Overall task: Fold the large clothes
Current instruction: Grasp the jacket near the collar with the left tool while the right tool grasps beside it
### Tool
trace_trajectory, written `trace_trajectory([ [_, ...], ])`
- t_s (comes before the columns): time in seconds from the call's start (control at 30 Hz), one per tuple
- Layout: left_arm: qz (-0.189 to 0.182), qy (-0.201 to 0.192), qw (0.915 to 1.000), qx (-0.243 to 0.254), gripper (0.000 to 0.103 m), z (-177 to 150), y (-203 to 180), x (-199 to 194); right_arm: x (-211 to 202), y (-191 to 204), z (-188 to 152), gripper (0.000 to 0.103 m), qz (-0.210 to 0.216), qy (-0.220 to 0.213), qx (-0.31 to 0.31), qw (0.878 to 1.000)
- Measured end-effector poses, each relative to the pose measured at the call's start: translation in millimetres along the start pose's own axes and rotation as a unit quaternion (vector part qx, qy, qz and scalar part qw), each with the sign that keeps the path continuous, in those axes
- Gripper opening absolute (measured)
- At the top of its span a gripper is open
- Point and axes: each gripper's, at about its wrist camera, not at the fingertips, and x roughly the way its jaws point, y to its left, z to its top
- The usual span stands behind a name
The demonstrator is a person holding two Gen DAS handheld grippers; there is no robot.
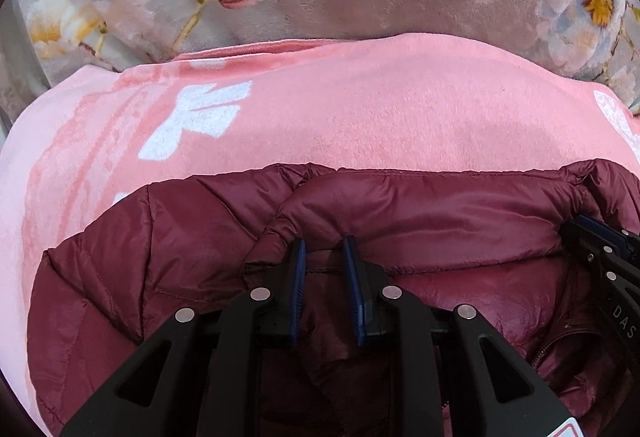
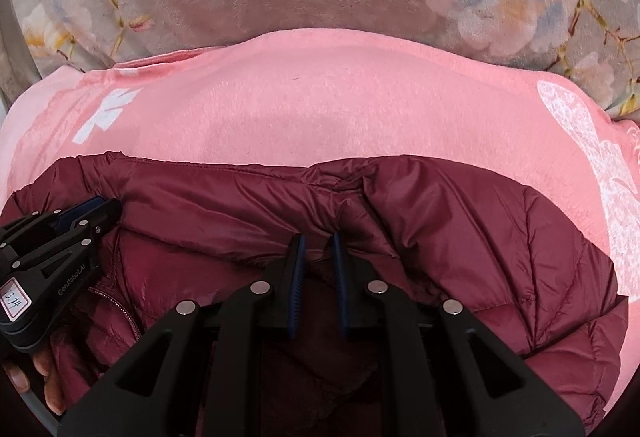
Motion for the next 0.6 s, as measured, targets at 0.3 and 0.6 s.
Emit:
trace_trajectory([
  [0.3,-0.004,-0.012,0.9999,0.001,0.022,-1,-1,1,0,2,1,0.013,-0.005,0.001,-0.004,1.0],
  [0.6,-0.012,-0.011,0.9999,-0.005,0.022,-1,1,3,0,-14,3,0.013,0.042,0.004,0.033,0.999],
])
